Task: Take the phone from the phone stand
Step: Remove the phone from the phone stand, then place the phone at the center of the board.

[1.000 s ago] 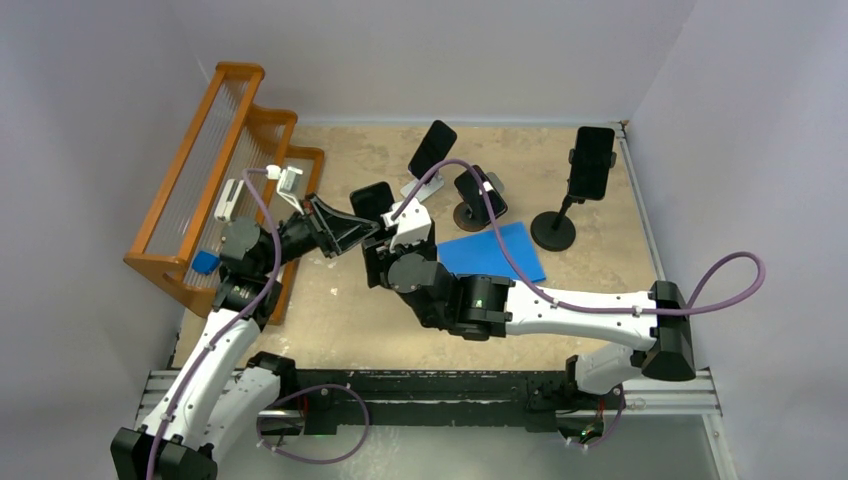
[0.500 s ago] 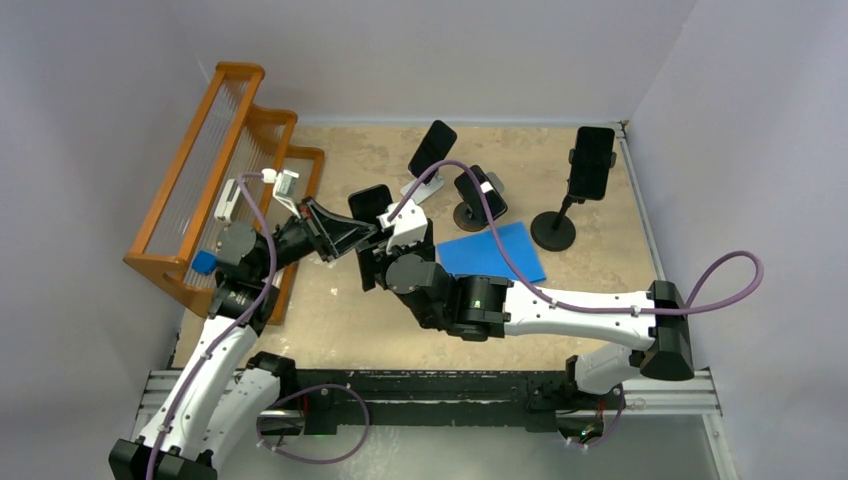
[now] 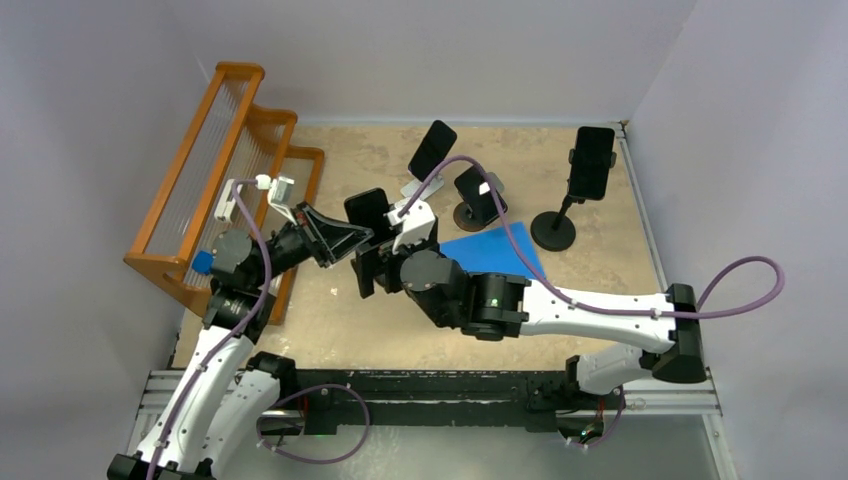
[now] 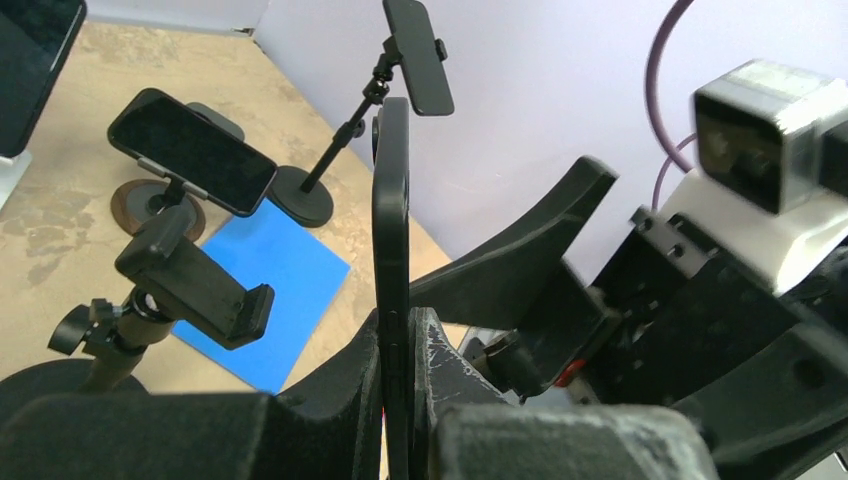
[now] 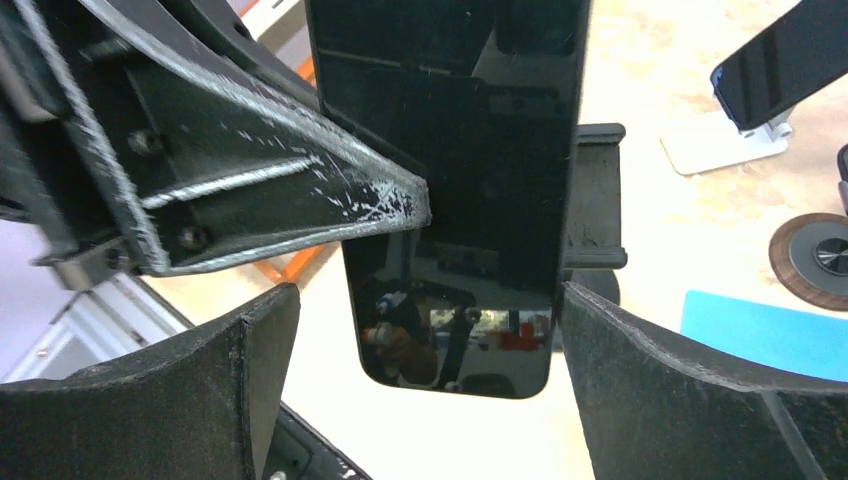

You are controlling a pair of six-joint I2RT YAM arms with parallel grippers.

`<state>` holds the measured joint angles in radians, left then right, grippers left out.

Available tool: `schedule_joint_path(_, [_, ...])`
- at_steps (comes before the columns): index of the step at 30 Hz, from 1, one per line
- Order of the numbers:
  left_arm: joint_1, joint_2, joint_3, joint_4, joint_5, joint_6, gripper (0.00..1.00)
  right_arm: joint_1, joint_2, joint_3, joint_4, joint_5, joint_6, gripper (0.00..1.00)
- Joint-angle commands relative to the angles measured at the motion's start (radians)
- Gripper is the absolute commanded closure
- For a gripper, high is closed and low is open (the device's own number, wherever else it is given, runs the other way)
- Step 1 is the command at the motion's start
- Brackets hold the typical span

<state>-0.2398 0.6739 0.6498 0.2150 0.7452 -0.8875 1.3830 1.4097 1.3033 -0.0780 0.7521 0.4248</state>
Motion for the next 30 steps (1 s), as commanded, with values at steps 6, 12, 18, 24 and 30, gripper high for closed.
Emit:
schedule_joint_path(6, [-0.003, -0.075, 0.094, -0.152, -0.077, 0.128, 1.00, 0.006, -0.182, -0.036, -0.029, -0.136, 0.027, 0.01])
schedule_joint_path(12, [-0.003, -0.134, 0.132, -0.342, -0.175, 0.200, 1.00, 0.007, -0.337, -0.195, 0.036, -0.157, 0.029, 0.01])
schedule_joint_path(18, [-0.003, -0.176, 0.158, -0.534, -0.322, 0.298, 1.00, 0.007, -0.479, -0.366, 0.110, -0.128, 0.027, 0.01])
schedule_joint_path(24, [-0.003, -0.073, 0.158, -0.599, -0.380, 0.349, 1.00, 0.007, -0.543, -0.456, 0.155, -0.135, 0.025, 0.01])
schedule_joint_path(30, [-0.003, 0.142, 0.184, -0.595, -0.364, 0.372, 1.00, 0.007, -0.551, -0.472, 0.153, -0.142, 0.032, 0.01])
